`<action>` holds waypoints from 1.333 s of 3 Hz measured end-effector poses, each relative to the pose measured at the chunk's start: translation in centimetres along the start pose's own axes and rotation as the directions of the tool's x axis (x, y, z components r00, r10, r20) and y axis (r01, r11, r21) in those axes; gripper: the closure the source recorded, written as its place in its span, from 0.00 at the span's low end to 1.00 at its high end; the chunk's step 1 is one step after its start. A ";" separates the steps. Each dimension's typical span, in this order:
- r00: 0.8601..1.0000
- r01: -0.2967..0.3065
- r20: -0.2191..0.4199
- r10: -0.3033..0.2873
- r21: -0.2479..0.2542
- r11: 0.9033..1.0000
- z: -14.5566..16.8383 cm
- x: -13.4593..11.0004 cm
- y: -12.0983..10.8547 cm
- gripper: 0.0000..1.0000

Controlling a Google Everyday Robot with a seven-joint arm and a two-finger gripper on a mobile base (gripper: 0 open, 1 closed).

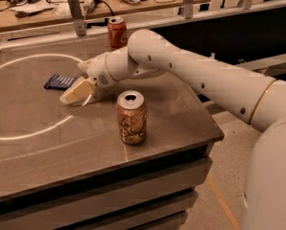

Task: Move rxbar blueberry near coke can

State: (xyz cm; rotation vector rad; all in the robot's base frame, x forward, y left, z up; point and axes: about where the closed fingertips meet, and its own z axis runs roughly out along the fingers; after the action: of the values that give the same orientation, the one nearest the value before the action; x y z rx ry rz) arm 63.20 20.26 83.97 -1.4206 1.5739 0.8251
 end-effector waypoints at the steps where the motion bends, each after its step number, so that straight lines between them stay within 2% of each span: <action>1: 1.000 0.012 -0.004 -0.012 -0.009 1.000 0.5 -0.5 0.0 0.44; 2: 1.000 0.026 -0.004 -0.026 -0.018 0.999 0.9 -1.1 0.0 0.67; 3: 0.999 0.038 -0.003 -0.038 -0.029 0.999 1.3 -2.0 0.2 0.97; 4: 0.999 0.038 -0.007 -0.038 -0.031 0.999 1.4 -2.4 0.3 0.84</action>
Offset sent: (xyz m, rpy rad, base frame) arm 0.0054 0.0144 0.0134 -0.0109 -0.0291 0.0372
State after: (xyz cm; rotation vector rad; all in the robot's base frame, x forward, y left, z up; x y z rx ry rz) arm 63.08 22.58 85.53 -1.4724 1.5408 0.8254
